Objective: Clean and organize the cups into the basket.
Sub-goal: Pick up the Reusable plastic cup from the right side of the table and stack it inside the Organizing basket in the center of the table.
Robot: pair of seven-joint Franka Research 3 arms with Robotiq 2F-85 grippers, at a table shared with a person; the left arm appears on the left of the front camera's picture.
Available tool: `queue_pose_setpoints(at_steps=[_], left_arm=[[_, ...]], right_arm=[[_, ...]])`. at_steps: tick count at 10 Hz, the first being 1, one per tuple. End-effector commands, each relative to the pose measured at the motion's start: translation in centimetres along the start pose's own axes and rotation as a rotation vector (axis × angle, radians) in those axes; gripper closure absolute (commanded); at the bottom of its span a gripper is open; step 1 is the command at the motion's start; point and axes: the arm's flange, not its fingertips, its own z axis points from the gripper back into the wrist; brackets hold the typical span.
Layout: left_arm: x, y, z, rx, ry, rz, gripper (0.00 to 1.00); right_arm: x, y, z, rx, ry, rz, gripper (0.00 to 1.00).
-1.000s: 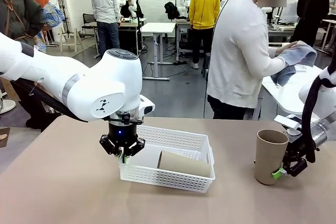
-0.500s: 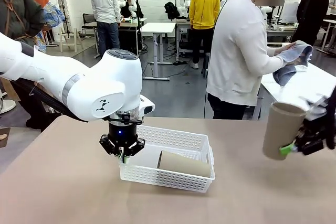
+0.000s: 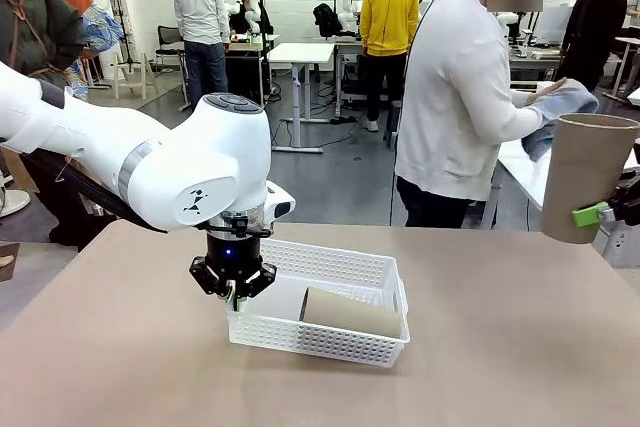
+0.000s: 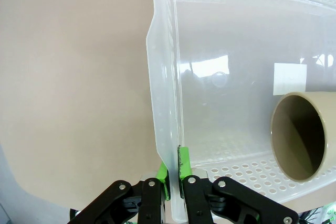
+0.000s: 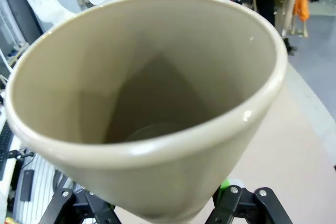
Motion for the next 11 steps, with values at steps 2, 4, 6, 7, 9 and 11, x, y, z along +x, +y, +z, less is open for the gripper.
queue_pose_setpoints(at_steps=[2,4,6,7,9,11], left_arm=[[0.0,-0.1,0.1,0.004,-0.008,0.015,1.0],[0.0,-0.1,0.1,0.004,-0.008,0.015,1.0],[0.0,-0.1,0.1,0.004,-0.008,0.015,1.0],[0.0,-0.1,0.1,0.004,-0.008,0.015,1.0],[0.0,-0.1,0.1,0.004,-0.008,0.015,1.0],[0.0,-0.1,0.1,0.004,-0.008,0.015,1.0]], right_arm=[[0.1,0.3,0.3,0.012,-0.015,0.009,1.0],[0.1,0.3,0.3,0.012,-0.015,0.009,1.0],[-0.2,0.0,0.2,0.001,-0.008,-0.002,0.2],[5.1,1.8,-2.3,-0.066,0.165,0.023,0.2],[12.3,0.4,-7.1,-0.043,0.357,-0.038,0.2],[15.9,-2.1,-13.8,0.0,0.584,-0.108,0.2]])
